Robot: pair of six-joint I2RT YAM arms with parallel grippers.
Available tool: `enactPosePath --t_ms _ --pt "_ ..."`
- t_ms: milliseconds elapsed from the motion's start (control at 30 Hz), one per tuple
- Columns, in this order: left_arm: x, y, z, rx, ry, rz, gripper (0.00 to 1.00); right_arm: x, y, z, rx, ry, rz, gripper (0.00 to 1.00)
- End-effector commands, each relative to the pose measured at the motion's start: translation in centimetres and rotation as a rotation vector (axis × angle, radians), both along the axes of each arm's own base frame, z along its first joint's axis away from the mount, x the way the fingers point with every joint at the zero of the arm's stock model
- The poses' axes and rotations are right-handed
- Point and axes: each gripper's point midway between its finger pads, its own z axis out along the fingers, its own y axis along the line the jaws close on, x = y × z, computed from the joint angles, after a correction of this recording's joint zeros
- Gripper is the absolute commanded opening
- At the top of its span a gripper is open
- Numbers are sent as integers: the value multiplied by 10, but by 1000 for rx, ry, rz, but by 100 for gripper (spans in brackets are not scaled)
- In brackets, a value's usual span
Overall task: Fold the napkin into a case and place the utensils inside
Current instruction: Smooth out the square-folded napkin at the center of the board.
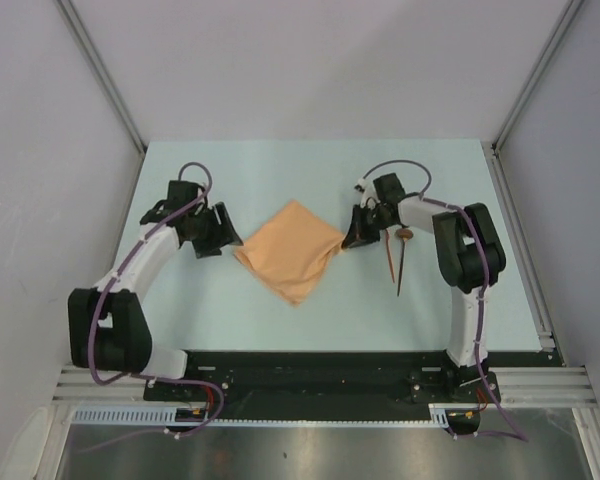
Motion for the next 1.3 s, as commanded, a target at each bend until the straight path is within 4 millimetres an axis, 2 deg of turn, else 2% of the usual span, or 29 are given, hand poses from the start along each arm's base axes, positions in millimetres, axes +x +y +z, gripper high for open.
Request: enactPosePath --t_ms 0,67,100,133,167,200,267,300,333,367,400,433,467,500,533,567,600,667,700,733,767,800,933,967,1033,1167,1200,1233,1267 --pt "25 -16 3 18 -38 -83 74 68 -32 3 -43 -85 -14 3" --pt "36 -24 -6 26 1 -115 74 88 -39 8 -42 -86 -38 11" --pt "39 -25 -9 37 10 -118 75 100 -43 6 -69 -88 -61 23" --pt "47 -29 -5 40 -9 -139 75 116 -45 23 -82 -120 -86 33" --pt "50 -35 -16 42 19 -162 75 124 -49 32 -96 -124 -123 42" --pt "53 -36 -18 48 27 -167 75 131 -56 41 -140 -146 -160 55" --pt "62 -45 -22 15 35 -188 75 129 -64 55 -195 -145 -213 65" --pt "67 -49 -21 -7 21 -201 75 129 -77 57 -278 -158 -261 74" --pt "69 -54 -21 -29 19 -207 75 125 -83 78 -308 -193 -293 77" --pt "71 -55 -21 -32 16 -210 75 112 -87 72 -339 -181 -304 79" --pt "72 -55 -28 -27 29 -211 75 103 -74 75 -333 -196 -290 80" --pt "73 -53 -31 -14 32 -217 75 102 -63 99 -282 -264 -287 81" --pt "72 -51 -37 -2 49 -218 75 86 -51 91 -261 -240 -260 81" --pt "69 -50 -46 5 80 -224 75 71 -20 99 -165 -224 -211 81" --pt "68 -49 -50 13 90 -239 75 71 2 110 -82 -267 -185 81" --pt "67 -48 -54 19 100 -243 74 52 21 109 5 -237 -137 81" --pt "64 -49 -59 15 115 -256 73 49 52 121 101 -263 -122 81" --pt "62 -48 -64 20 127 -256 72 30 83 117 223 -204 -68 77" --pt "59 -47 -66 25 133 -257 72 22 109 125 299 -190 -44 76" --pt "58 -46 -68 27 133 -260 71 17 121 123 328 -165 -24 74" --pt "57 -44 -70 38 136 -257 70 6 135 110 352 -103 19 70" --pt "54 -43 -71 43 138 -261 70 1 151 113 393 -97 40 68" --pt "46 -40 -83 52 161 -263 68 -16 173 88 399 -43 68 55" --pt "45 -39 -85 55 167 -262 67 -17 174 77 392 -18 68 49" --pt "43 -37 -89 40 169 -248 65 -19 173 69 385 -5 70 45" --pt "44 -30 -90 44 171 -225 57 -31 157 52 322 11 69 39" --pt "44 -25 -91 39 173 -215 56 -33 153 61 321 -8 69 39" --pt "45 -25 -90 28 167 -212 55 -38 143 51 289 -2 57 40" --pt "45 -26 -90 7 169 -213 54 -42 135 51 269 8 48 40"
